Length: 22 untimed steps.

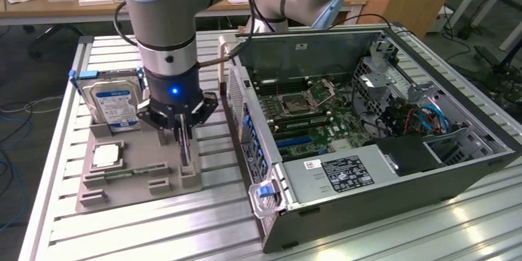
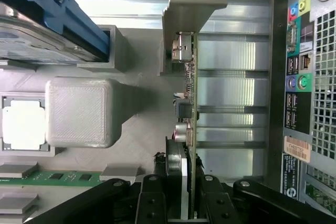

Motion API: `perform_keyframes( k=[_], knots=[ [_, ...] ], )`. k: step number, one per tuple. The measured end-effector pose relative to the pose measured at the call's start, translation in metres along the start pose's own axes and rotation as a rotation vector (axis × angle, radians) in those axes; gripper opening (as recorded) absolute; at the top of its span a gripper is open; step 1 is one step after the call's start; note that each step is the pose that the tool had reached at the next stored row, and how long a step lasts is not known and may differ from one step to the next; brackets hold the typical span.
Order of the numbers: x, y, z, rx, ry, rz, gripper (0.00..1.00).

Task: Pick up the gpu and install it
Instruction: 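Pick up the gpu and move the gpu toward the slot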

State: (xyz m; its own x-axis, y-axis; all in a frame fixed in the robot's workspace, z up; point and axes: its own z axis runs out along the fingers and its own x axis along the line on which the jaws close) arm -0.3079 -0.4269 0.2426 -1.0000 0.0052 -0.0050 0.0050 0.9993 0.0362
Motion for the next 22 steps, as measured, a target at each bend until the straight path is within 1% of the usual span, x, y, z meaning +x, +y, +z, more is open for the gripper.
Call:
perform_keyframes(
  k=[5, 22],
  knots=[
    [0.0, 0.0005, -0.0127, -0.0001, -0.0001, 0.0, 0.28],
    [0.0, 0.0022, -0.0612, -0.0001, -0.0001, 0.0, 0.28]
  ],
)
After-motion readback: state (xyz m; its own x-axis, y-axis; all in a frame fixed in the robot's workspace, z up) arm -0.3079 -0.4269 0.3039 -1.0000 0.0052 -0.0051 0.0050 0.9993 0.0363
